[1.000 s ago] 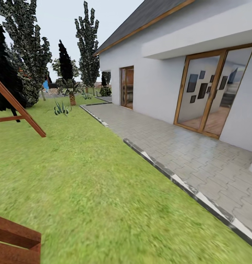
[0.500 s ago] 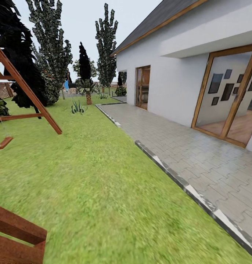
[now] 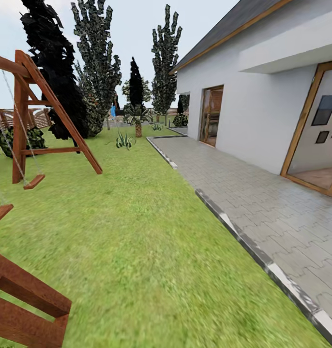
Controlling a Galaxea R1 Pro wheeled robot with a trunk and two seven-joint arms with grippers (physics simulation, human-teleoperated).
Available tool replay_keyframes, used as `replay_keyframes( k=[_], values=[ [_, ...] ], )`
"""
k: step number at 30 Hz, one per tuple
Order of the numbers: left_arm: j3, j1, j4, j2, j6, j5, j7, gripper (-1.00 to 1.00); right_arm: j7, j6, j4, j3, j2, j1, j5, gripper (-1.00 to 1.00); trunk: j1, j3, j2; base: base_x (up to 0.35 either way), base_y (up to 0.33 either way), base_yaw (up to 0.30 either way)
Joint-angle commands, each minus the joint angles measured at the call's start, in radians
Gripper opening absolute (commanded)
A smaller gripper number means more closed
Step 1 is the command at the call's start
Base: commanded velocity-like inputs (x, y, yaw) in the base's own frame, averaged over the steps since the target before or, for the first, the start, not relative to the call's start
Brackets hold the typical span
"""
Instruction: Take the three Easter eggs out of the wicker basket on the lawn in the garden, then place them on the lawn next to a single tree (choose any tree) so that all three eggs are next to the same tree and none are left in the basket.
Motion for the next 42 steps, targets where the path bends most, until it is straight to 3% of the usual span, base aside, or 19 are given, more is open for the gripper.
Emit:
replay_keyframes(
  k=[1, 12, 42],
  values=[
    [-0.005, -0.001, 0.000, 0.000, -0.003, -0.001, 0.001, 1.00, 0.000, -0.003, 0.000, -0.004, 0.000, 0.000, 0.000, 1.00, 0.001, -0.002, -0.002, 0.269, -0.119, 0.280],
    [-0.005, -0.001, 0.000, 0.000, -0.003, -0.001, 0.001, 1.00, 0.000, -0.003, 0.000, -0.005, -0.002, 0.000, -0.001, 1.00, 0.001, -0.002, -0.002, 0.269, -0.073, 0.206],
    [-0.005, -0.001, 0.000, 0.000, -0.003, -0.001, 0.001, 1.00, 0.000, -0.003, -0.001, -0.005, -0.003, 0.000, -0.001, 1.00, 0.001, -0.002, -0.002, 0.269, -0.002, 0.006]
  ],
)
